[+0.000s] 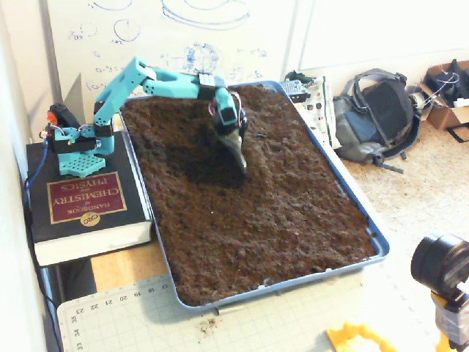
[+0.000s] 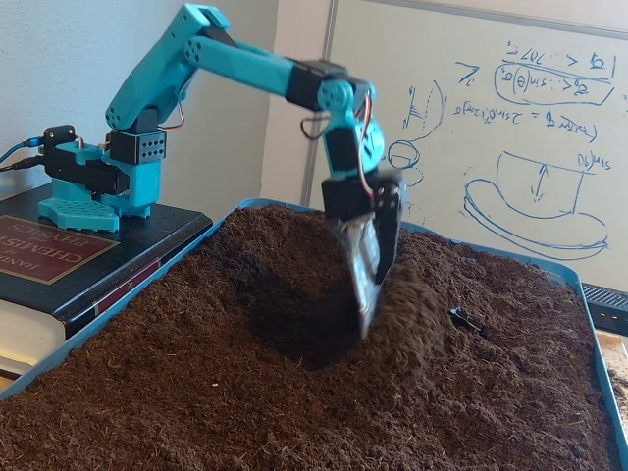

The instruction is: Build a berm.

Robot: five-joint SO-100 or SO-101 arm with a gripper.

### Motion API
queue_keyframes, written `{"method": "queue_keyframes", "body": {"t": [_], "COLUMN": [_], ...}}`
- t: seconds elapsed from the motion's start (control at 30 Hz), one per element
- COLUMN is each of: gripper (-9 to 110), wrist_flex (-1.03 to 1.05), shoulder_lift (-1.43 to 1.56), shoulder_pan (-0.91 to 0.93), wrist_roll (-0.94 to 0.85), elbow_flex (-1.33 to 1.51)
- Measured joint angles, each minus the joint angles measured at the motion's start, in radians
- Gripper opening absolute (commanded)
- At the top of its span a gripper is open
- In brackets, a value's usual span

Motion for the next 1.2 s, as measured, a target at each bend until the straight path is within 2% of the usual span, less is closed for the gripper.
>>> {"method": "queue_keyframes", "body": {"t": [0.33, 0.63, 1.2], "gripper": [1, 1, 1], "wrist_flex": [-0.071, -0.459, -0.979], "shoulder_lift": [0.158, 0.135, -0.268], "shoulder_pan": [-0.003, -0.003, 0.002], "wrist_roll": [0.000, 0.000, 0.000], "elbow_flex": [0.000, -0.002, 0.000]}}
